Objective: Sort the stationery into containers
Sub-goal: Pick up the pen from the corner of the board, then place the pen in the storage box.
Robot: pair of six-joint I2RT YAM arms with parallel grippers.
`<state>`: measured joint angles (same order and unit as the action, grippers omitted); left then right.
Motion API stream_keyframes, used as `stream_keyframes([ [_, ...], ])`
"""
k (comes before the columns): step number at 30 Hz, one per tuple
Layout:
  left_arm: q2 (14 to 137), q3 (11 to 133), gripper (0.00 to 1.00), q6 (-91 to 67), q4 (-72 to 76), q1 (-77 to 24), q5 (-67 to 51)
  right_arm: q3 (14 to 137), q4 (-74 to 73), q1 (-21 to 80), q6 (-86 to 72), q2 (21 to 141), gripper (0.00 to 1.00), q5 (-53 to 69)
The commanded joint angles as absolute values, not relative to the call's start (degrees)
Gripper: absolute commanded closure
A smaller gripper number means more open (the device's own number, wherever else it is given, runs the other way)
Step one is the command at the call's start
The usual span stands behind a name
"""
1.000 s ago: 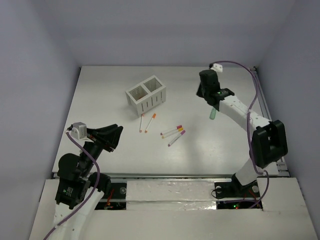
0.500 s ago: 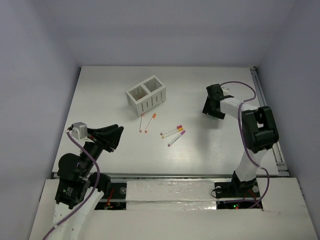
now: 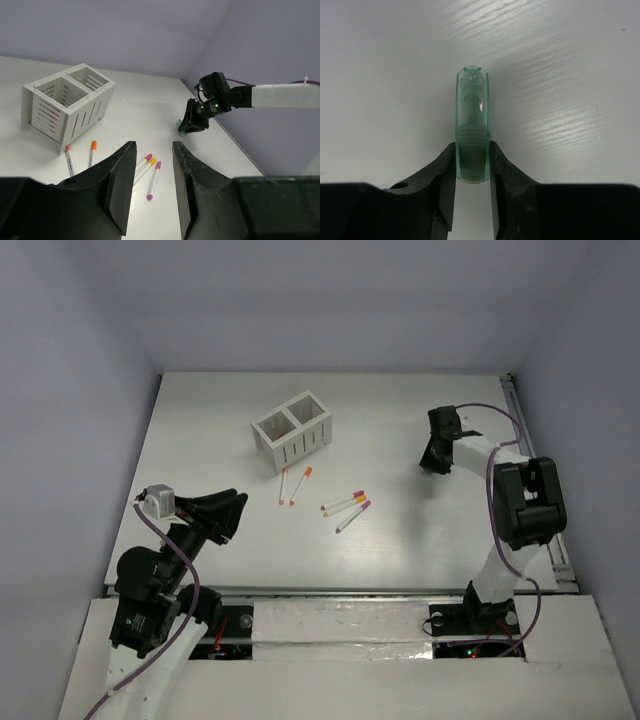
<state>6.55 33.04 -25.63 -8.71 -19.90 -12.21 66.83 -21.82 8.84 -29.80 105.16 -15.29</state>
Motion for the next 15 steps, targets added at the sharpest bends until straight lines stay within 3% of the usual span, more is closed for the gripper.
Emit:
stream_keyframes([
  [1,6.9,33.4,0.68,-25.9,-5.2,-20.3,-12.9,66.2,-15.6,11.5,-28.7,97.2,1.0,-10.4],
  [6,8.5,33.4,0.68,-26.1,-5.2,-20.3,-12.9,75.4,-16.6,22.5,-28.7,93.3,1.0,-6.7],
  [15,11.2,33.4,0.69,-26.4,-5.6,-20.3,-12.2,99.1,-13.9,36.9,-31.7,106.7,1.0,1.3],
])
